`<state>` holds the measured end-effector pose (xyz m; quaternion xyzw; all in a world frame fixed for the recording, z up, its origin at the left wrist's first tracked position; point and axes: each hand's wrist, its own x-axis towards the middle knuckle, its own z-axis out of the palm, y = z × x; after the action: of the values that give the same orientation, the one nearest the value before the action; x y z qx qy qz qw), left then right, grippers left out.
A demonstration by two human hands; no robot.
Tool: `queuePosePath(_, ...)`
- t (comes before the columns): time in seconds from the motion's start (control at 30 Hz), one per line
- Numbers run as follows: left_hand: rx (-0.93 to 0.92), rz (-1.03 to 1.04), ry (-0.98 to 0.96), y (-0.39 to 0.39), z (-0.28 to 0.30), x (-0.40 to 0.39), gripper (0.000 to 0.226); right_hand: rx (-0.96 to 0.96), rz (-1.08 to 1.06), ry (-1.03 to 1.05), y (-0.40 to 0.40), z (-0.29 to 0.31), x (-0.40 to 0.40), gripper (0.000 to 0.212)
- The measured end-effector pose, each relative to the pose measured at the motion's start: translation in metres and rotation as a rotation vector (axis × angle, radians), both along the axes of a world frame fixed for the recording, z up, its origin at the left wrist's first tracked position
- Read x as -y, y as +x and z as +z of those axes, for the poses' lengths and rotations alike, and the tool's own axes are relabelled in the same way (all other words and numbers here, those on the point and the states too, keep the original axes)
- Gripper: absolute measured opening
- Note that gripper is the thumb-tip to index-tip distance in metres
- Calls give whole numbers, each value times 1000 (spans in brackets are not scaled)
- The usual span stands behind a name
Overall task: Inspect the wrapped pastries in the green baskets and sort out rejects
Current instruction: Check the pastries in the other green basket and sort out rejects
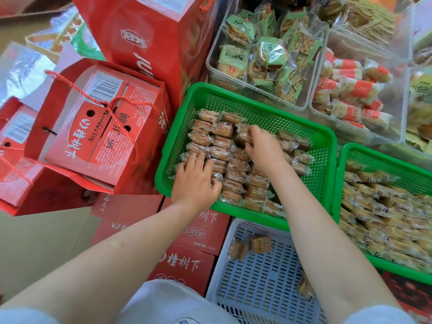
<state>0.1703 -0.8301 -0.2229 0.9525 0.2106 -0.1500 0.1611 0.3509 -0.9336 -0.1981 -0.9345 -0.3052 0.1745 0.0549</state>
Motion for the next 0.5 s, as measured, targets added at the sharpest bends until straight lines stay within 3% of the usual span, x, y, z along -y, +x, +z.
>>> queuePosePath(0.27, 92, -77, -78, 50, 19, -4, 78, -15, -12, 25, 0, 2, 3, 46)
queuePosePath(0.5, -96, -358, 70, 92, -8, -20, 72, -51, -41, 38, -2, 2, 5, 45)
